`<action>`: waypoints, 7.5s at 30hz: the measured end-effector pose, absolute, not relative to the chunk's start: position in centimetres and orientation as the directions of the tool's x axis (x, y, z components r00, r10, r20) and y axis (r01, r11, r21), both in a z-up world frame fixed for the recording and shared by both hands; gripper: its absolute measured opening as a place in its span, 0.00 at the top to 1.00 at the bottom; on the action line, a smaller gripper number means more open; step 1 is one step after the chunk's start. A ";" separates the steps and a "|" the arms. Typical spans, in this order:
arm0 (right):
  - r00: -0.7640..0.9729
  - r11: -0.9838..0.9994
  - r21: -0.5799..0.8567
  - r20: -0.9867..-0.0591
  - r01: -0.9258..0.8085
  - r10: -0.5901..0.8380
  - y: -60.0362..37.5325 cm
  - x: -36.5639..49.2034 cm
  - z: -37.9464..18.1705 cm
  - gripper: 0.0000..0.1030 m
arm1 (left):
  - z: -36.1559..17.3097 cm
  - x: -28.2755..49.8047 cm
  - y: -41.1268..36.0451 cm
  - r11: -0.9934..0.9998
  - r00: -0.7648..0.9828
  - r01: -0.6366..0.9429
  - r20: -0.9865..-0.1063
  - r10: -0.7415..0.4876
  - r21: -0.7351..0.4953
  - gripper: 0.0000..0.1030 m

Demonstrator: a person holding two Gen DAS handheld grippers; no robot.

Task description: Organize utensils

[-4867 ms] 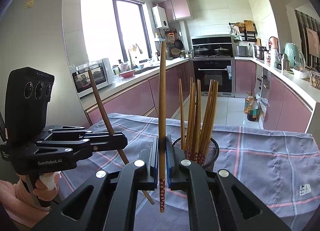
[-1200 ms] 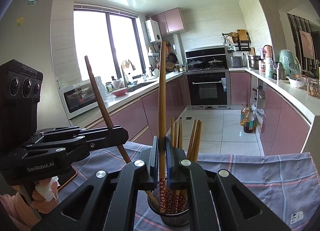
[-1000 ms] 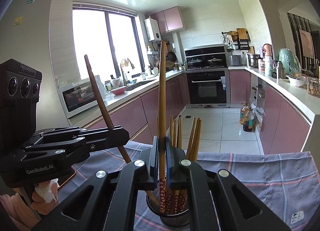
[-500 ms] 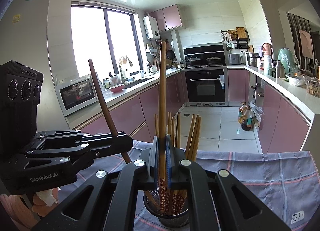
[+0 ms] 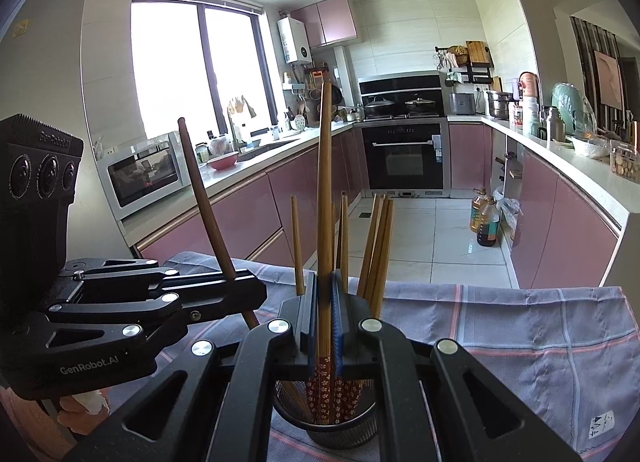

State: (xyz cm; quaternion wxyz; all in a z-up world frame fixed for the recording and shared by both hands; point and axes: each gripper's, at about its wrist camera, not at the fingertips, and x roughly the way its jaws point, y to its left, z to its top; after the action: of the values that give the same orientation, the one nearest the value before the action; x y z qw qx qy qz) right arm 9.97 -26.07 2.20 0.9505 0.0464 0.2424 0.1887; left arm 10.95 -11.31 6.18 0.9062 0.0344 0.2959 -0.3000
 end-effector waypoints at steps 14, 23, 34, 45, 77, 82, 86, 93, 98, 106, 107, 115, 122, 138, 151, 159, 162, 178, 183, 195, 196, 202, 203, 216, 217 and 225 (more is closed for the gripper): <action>0.770 0.928 0.198 -0.518 -0.315 0.372 -26.2 10.4 -0.1 0.93 | 2.4 13.4 -11.9 0.825 0.597 0.551 -0.630 -0.496 -0.126 0.87; 0.780 0.925 0.208 -0.498 -0.317 0.379 -26.5 8.8 -0.1 0.64 | 1.6 10.9 -9.0 0.859 0.667 0.499 -0.583 -0.463 -0.112 0.65; 0.829 0.942 0.165 -0.448 -0.291 0.334 -26.0 5.5 -0.5 0.07 | 2.6 5.2 -3.2 0.951 0.861 0.305 -0.413 -0.298 -0.050 0.05; 0.911 0.972 0.025 -0.344 -0.234 0.228 -24.0 1.4 -0.2 0.07 | 2.3 1.2 -0.1 0.983 0.924 0.184 -0.338 -0.181 -0.026 0.05; 0.961 0.990 0.007 -0.240 -0.143 0.141 -22.7 -3.0 -0.4 0.07 | 1.9 -3.6 0.9 0.996 0.966 0.087 -0.243 -0.086 -0.007 0.05; 0.964 0.992 0.013 -0.234 -0.125 0.125 -22.8 -3.3 -0.3 0.07 | 1.8 -3.8 0.8 0.997 0.969 0.077 -0.234 -0.075 -0.001 0.05; 0.965 0.994 0.013 -0.239 -0.112 0.112 -22.9 -3.3 -0.3 0.07 | 1.8 -3.8 0.7 0.997 0.970 0.077 -0.232 -0.074 0.006 0.05; 0.967 0.995 0.017 -0.236 -0.096 0.098 -23.0 -3.4 -0.4 0.07 | 1.6 -3.8 0.5 0.997 0.969 0.079 -0.235 -0.075 0.004 0.05; 0.968 0.995 0.015 -0.234 -0.094 0.095 -23.0 -3.5 -0.3 0.07 | 1.4 -3.8 0.4 0.997 0.968 0.077 -0.239 -0.074 0.001 0.05; 0.968 0.996 0.014 -0.232 -0.091 0.092 -23.0 -3.7 -0.3 0.07 | 1.3 -3.9 0.3 0.997 0.967 0.076 -0.243 -0.075 -0.004 0.05; 0.969 0.996 0.015 -0.231 -0.091 0.092 -22.9 -3.7 -0.3 0.07 | 1.3 -3.9 0.3 0.997 0.967 0.077 -0.244 -0.075 -0.005 0.05; 0.969 0.996 0.017 -0.231 -0.089 0.091 -22.9 -3.7 -0.3 0.07 | 1.3 -3.8 0.2 0.997 0.965 0.078 -0.252 -0.077 -0.004 0.05; 0.969 0.996 0.021 -0.229 -0.086 0.089 -22.9 -3.7 -0.2 0.07 | 1.2 -3.8 0.0 0.997 0.965 0.078 -0.252 -0.076 -0.004 0.05; 0.969 0.996 0.025 -0.230 -0.085 0.088 -23.0 -3.9 -0.2 0.07 | 1.1 -3.8 0.0 0.997 0.964 0.078 -0.255 -0.077 -0.003 0.05; 0.968 0.996 0.025 -0.233 -0.085 0.089 -23.0 -3.7 -0.4 0.07 | 1.1 -3.8 0.0 0.997 0.964 0.078 -0.257 -0.076 -0.004 0.05; 0.968 0.996 0.025 -0.233 -0.084 0.087 -23.0 -3.7 -0.5 0.07 | 1.0 -3.8 -0.1 0.997 0.963 0.078 -0.258 -0.077 -0.005 0.05; 0.969 0.996 0.026 -0.232 -0.084 0.088 -23.0 -3.6 -0.5 0.07 | 1.1 -3.8 -0.1 0.997 0.963 0.078 -0.258 -0.077 -0.004 0.05; 0.969 0.996 0.032 -0.230 -0.081 0.086 -23.3 -3.6 -0.6 0.07 | 1.1 -3.8 -0.1 0.997 0.963 0.079 -0.258 -0.077 -0.004 0.05; 0.969 0.996 0.030 -0.230 -0.083 0.088 -23.3 -3.6 -0.6 0.07 | 1.1 -3.8 -0.1 0.997 0.963 0.080 -0.257 -0.078 -0.002 0.05; 0.969 0.996 0.034 -0.232 -0.083 0.088 -23.4 -3.6 -0.5 0.07 | 1.0 -3.7 -0.2 0.997 0.963 0.080 -0.258 -0.078 -0.003 0.05; 0.969 0.996 0.035 -0.232 -0.083 0.088 -23.4 -3.6 -0.5 0.07 | 1.0 -3.8 -0.2 0.997 0.963 0.078 -0.257 -0.076 -0.002 0.05; 0.968 0.996 0.035 -0.233 -0.083 0.089 -23.4 -3.6 -0.5 0.07 | 1.0 -3.7 -0.2 0.997 0.963 0.080 -0.258 -0.079 -0.004 0.05; 0.968 0.996 0.035 -0.234 -0.083 0.089 -23.4 -3.6 -0.5 0.07 | 1.0 -3.7 -0.2 0.997 0.963 0.080 -0.257 -0.078 -0.002 0.05; 0.968 0.996 0.035 -0.236 -0.082 0.088 -23.5 -3.6 -0.6 0.07 | 0.9 -3.5 -0.2 0.997 0.962 0.081 -0.260 -0.079 -0.004 0.05; 0.968 0.996 0.034 -0.236 -0.082 0.088 -23.5 -3.6 -0.6 0.07 | 0.8 -3.5 -0.2 0.997 0.962 0.080 -0.260 -0.079 -0.004 0.05; 0.967 0.996 0.037 -0.239 -0.081 0.087 -23.5 -3.6 -0.7 0.07 | 0.7 -3.4 -0.2 0.997 0.962 0.082 -0.261 -0.080 -0.003 0.05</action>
State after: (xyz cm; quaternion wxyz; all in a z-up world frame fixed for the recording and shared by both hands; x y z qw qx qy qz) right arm -3.58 -23.52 -0.72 0.9916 0.0134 0.1211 0.0423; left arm -3.44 -0.16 0.74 0.9904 0.0037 0.1317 -0.0408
